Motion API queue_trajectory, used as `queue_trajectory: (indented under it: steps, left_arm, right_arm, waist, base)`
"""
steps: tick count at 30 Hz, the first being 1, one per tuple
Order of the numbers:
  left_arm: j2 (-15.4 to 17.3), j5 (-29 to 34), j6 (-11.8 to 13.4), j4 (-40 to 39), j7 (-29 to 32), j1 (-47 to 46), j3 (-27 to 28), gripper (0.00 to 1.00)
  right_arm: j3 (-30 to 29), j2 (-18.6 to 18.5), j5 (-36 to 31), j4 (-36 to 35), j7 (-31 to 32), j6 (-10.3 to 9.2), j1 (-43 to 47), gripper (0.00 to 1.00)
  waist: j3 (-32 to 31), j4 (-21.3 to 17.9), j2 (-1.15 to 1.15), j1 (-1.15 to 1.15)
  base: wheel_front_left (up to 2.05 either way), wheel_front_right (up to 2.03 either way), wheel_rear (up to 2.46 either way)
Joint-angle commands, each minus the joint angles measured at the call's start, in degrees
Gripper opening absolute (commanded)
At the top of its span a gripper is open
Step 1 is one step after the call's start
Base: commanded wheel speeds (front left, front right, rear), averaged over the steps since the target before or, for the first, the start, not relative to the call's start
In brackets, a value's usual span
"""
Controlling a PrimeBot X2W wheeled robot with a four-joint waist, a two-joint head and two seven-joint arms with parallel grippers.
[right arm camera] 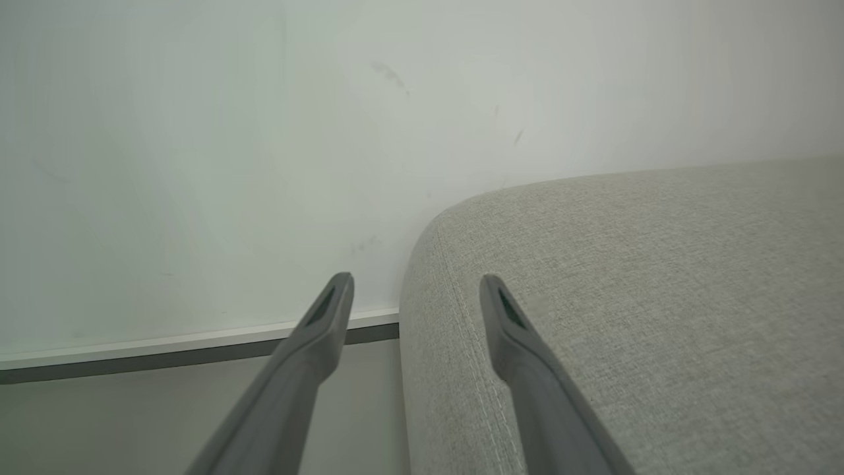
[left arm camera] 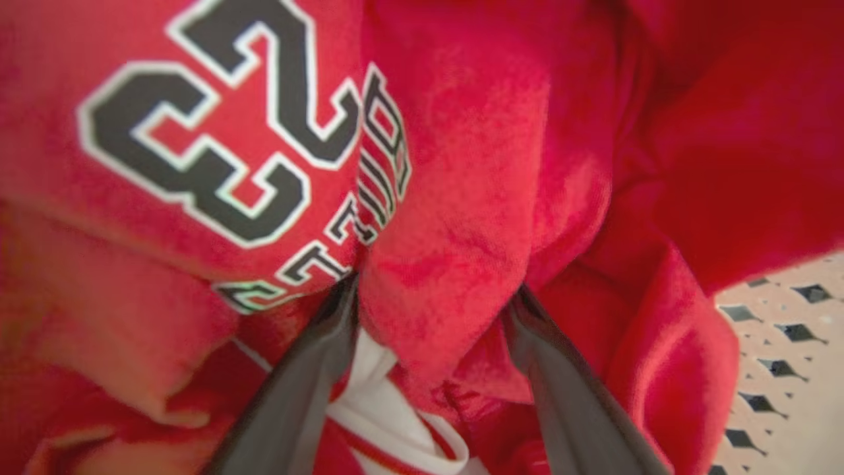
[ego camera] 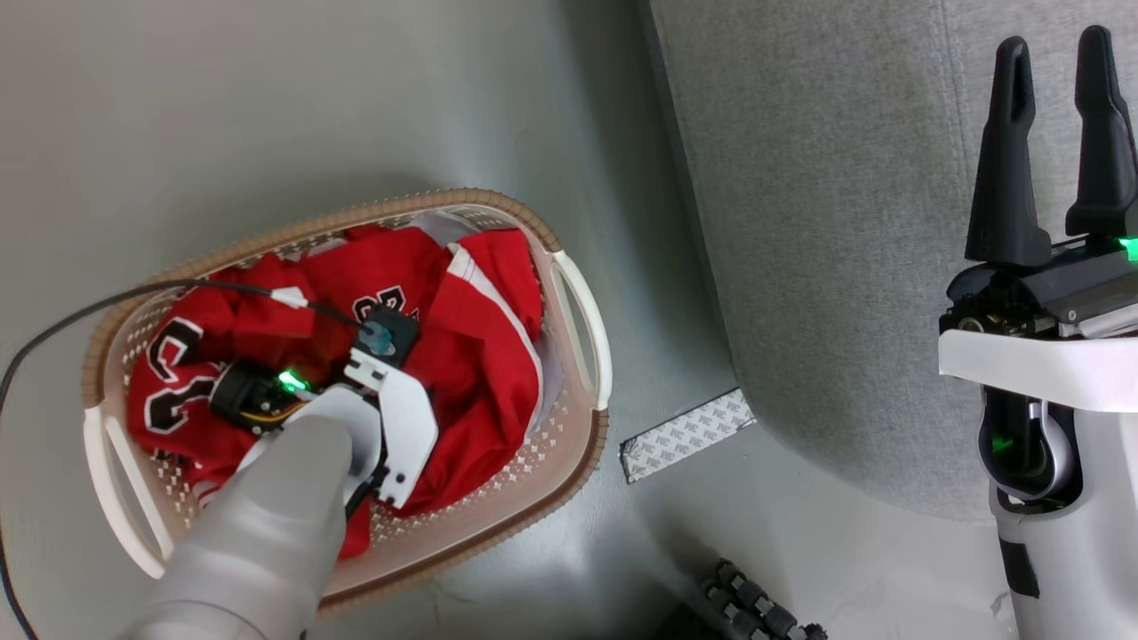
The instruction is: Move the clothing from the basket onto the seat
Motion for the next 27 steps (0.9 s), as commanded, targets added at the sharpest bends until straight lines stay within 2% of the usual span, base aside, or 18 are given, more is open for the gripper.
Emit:
queue_trajectory:
  steps: [1,2,4,10,15,19,20,21,27]
  left_arm:
    - [0.2,-1.6,0.1,-0.4,-0.8,-0.6,-0.3,0.6]
    - [0.4,-2.1,0.1,-0.6,-1.5,-1.1,-0.5,0.37]
    - [0.5,-3.3,0.1,-0.9,-2.2,-1.1,-1.2,0.0]
    - [1.1,-7.2,0.1,-2.7,-4.1,0.1,-3.9,0.0]
    - [1.9,-11.2,0.1,-4.5,-7.3,1.9,-5.5,0.0]
    - [1.2,-13.3,0.1,-6.2,-9.4,3.4,-7.2,0.0]
    - [0.9,-15.0,0.1,-7.3,-10.7,4.6,-8.4,0.0]
    - [0.9,-15.0,0.1,-7.3,-10.7,4.6,-8.4,0.0]
    - [-0.5,-20.0,0.1,-11.2,-14.4,7.9,-12.3,0.0]
  right_arm:
    - [0.1,0.1,-0.5,-0.3,-0.2,-0.12,0.3,1.0]
    - [0.2,0.1,-0.6,-0.4,-0.1,-0.13,0.3,1.0]
    - [0.2,0.1,-0.8,-0.4,-0.2,-0.12,0.1,1.0]
    - [1.0,0.1,-0.1,0.7,-0.2,-0.12,-1.3,1.0]
    - [2.0,0.1,0.2,1.8,-0.2,-0.12,-2.9,1.0]
    - [1.4,0.0,-1.4,2.6,-0.2,-0.12,-2.2,1.0]
    - [1.1,0.1,-2.7,3.3,-0.2,-0.12,-1.3,1.0]
    - [1.1,0.1,-2.7,3.3,-0.2,-0.12,-1.3,1.0]
    - [0.1,-0.5,-5.8,5.1,-0.2,-0.12,1.9,1.0]
  waist:
    - [0.3,0.2,0.0,0.0]
    - [0.5,0.4,0.0,0.0]
    - [0.7,0.5,0.0,0.0]
    - [-0.4,0.1,0.0,0.0]
    - [-4.0,-0.7,0.0,0.0]
    - [-7.9,0.8,0.0,0.0]
    - [-11.0,2.0,0.0,0.0]
    - [-11.0,2.0,0.0,0.0]
    - [-20.0,5.7,0.0,0.0]
  base:
    - [0.07,0.07,0.07]
    - [0.06,0.06,0.06]
    - [0.01,0.01,0.01]
    - [0.0,0.0,0.0]
    - [0.0,0.0,0.0]
    - [0.0,0.0,0.0]
    - [0.0,0.0,0.0]
    - [0.0,0.0,0.0]
    - [0.0,0.0,0.0]
